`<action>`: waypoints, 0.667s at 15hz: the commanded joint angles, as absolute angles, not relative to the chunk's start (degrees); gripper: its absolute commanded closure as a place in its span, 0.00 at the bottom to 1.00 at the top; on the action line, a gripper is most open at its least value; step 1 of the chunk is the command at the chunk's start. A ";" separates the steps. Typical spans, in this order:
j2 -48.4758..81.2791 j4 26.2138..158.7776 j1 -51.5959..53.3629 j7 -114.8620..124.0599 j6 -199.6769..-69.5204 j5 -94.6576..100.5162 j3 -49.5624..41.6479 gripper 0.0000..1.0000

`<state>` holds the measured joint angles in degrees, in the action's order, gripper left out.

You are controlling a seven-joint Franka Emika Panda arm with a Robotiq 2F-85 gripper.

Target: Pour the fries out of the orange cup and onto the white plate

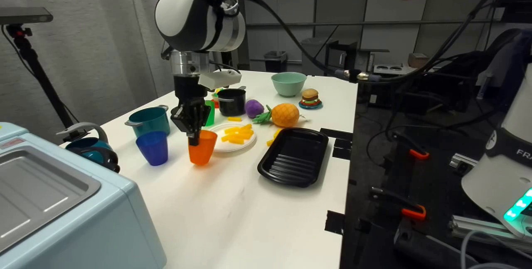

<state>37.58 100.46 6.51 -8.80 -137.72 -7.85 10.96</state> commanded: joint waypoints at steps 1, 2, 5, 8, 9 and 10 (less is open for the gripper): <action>39.35 97.27 8.42 -5.49 -134.71 -5.25 9.12 0.99; 39.56 97.01 8.62 -4.95 -134.32 -4.84 8.91 0.99; 38.38 98.18 8.37 -4.38 -133.20 -4.18 8.42 0.70; 37.31 99.17 7.53 -5.22 -132.58 -4.96 8.64 0.49; 36.82 99.53 7.20 -5.57 -132.65 -5.42 8.92 0.40; 35.99 100.17 6.80 -6.05 -133.13 -5.98 9.35 0.34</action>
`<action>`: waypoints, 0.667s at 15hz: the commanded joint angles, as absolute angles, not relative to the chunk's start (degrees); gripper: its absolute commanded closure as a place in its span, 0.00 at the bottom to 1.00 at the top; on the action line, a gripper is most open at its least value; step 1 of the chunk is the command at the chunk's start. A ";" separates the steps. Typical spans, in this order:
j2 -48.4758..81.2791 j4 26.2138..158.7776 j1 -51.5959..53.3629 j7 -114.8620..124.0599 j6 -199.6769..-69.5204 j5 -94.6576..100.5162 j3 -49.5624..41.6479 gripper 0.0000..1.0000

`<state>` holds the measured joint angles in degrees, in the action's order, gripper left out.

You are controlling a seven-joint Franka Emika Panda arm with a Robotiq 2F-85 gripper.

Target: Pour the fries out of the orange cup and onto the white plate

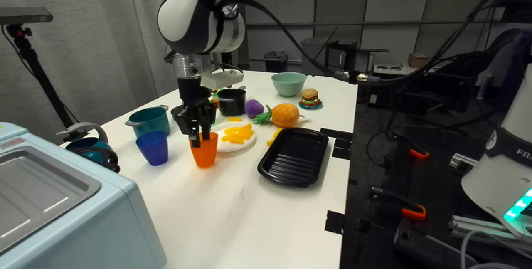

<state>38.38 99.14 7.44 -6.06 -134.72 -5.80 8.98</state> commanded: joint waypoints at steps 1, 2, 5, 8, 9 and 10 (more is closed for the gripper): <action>35.20 100.68 6.55 -6.31 -133.57 -6.34 9.63 0.25; 34.38 101.16 6.39 -6.54 -134.01 -6.62 9.85 0.18; 31.29 102.49 5.95 -7.33 -134.61 -7.66 10.68 0.00; 26.98 104.76 6.19 -6.98 -134.75 -7.73 10.69 0.00; 25.29 105.79 6.33 -6.53 -134.65 -7.61 10.51 0.00; 23.82 106.83 6.49 -6.15 -134.89 -7.36 10.22 0.00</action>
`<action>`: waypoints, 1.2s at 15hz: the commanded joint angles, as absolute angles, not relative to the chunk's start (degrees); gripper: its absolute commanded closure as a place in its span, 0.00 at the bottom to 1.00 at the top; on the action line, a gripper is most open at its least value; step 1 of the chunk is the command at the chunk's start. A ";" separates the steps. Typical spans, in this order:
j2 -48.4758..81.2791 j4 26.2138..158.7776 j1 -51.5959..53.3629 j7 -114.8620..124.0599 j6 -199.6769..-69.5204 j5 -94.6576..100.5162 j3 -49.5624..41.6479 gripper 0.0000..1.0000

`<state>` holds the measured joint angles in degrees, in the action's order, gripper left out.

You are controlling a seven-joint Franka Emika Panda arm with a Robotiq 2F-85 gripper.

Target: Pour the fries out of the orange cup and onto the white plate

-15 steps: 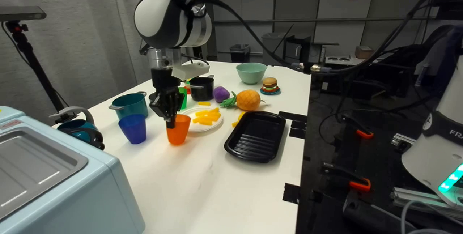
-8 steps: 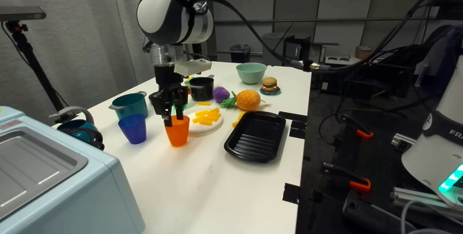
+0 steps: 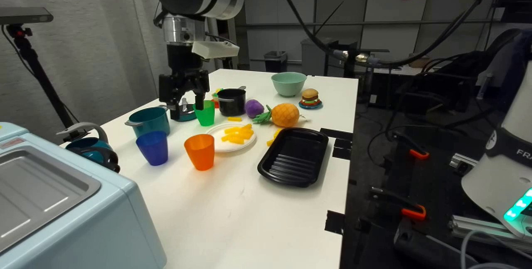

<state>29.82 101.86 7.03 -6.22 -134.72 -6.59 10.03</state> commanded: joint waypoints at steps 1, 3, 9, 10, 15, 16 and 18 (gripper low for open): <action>22.72 107.53 6.77 -5.54 -135.02 -6.98 9.89 0.00; 20.37 109.52 6.90 -4.96 -135.20 -6.69 9.50 0.00; 13.93 117.09 6.92 -1.84 -137.10 -6.02 7.71 0.00; 13.00 118.26 6.90 -1.37 -137.52 -6.13 7.53 0.00; 15.44 115.70 6.92 -2.31 -135.98 -6.39 7.75 0.00; 15.67 115.61 6.95 -2.31 -135.98 -6.39 7.79 0.00; 15.74 115.60 6.94 -2.31 -135.98 -6.39 7.78 0.00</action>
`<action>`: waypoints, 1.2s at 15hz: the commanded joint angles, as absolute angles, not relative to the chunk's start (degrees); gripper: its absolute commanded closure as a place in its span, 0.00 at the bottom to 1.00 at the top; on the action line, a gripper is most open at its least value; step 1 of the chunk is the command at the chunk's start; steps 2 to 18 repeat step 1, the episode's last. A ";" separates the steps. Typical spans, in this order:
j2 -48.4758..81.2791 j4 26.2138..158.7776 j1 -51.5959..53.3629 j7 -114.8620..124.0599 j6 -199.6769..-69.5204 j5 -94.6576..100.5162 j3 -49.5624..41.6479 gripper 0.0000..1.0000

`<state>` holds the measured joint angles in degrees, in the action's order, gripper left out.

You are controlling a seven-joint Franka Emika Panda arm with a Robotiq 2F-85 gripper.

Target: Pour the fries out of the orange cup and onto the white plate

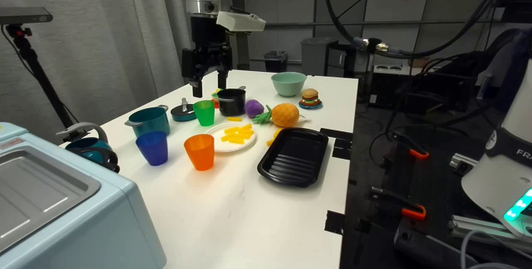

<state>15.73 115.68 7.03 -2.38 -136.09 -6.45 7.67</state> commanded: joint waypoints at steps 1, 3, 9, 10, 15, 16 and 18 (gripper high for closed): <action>15.74 115.60 6.95 -2.31 -135.98 -6.39 7.79 0.00; 15.74 115.60 6.95 -2.31 -135.98 -6.39 7.79 0.00; 15.74 115.60 6.95 -2.31 -135.98 -6.39 7.79 0.00; 15.74 115.60 6.95 -2.31 -135.98 -6.39 7.79 0.00; 15.74 115.60 6.95 -2.31 -135.98 -6.39 7.79 0.00; 15.74 115.60 6.95 -2.31 -135.98 -6.39 7.79 0.00; 15.74 115.60 6.95 -2.31 -135.98 -6.39 7.79 0.00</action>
